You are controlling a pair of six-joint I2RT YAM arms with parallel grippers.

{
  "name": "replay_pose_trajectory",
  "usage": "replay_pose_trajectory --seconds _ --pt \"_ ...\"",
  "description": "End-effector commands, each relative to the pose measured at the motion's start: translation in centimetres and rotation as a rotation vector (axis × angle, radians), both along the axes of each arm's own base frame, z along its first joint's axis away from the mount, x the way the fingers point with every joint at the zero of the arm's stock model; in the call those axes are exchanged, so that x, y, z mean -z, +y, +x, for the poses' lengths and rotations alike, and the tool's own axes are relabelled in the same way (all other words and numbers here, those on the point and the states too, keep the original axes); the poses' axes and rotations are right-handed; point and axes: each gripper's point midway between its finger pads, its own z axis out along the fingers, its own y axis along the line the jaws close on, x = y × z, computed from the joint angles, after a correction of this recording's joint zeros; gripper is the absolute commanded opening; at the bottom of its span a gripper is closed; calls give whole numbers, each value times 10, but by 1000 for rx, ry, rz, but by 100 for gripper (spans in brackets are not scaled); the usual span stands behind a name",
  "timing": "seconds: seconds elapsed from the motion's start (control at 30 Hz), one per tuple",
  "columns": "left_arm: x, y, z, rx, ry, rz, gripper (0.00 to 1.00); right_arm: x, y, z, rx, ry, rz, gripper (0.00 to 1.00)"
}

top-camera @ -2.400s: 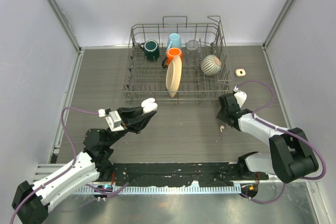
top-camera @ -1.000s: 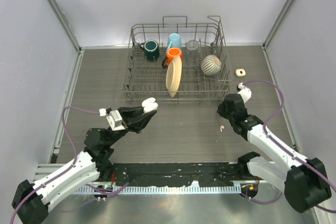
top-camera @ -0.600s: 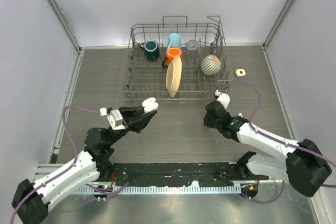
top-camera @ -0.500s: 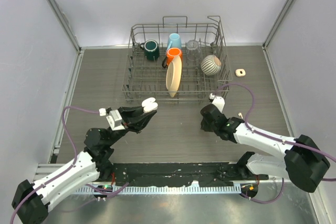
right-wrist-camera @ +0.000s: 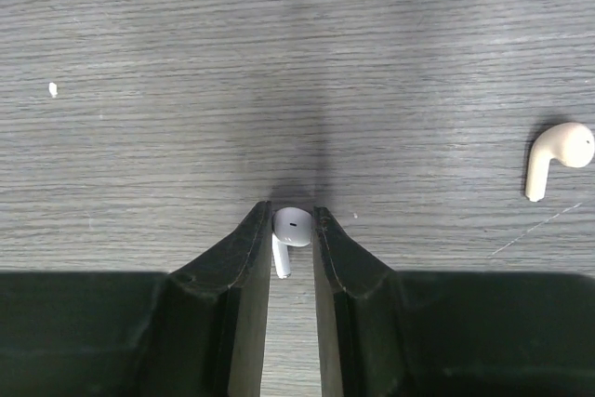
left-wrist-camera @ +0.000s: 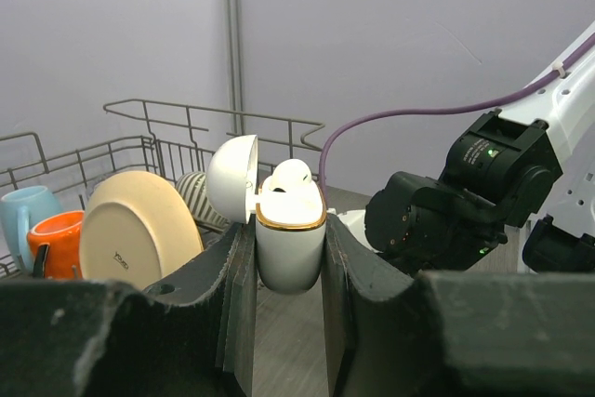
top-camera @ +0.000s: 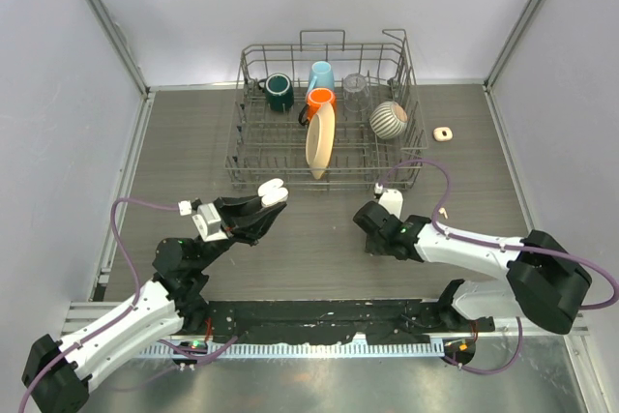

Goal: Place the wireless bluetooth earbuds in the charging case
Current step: Pick up the earbud from the center of the board.

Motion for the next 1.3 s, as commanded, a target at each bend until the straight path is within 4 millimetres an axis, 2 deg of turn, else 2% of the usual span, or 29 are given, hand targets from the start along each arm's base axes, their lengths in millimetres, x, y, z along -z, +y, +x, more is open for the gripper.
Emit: replay_pose_trajectory --seconds 0.0,0.1,0.13,0.37,0.83,1.07,1.27 --pt "-20 5 0 -19 -41 -37 0 -6 13 6 12 -12 32 9" --pt "-21 5 0 -23 -42 -37 0 -2 16 2 1 12 45 14" --pt "-20 6 0 -25 -41 -34 0 -1 16 1 0 16 43 20" --pt "-18 6 0 -26 -40 -27 0 -1 13 -1 5 33 28 31" --pt "-19 7 0 -31 -43 -30 0 -4 11 -1 26 46 6 42" --pt "-19 8 -1 -31 -44 -31 0 -1 13 -1 28 51 10 41" --pt "-18 8 0 -36 -41 -30 0 0 16 1 28 57 7 36"
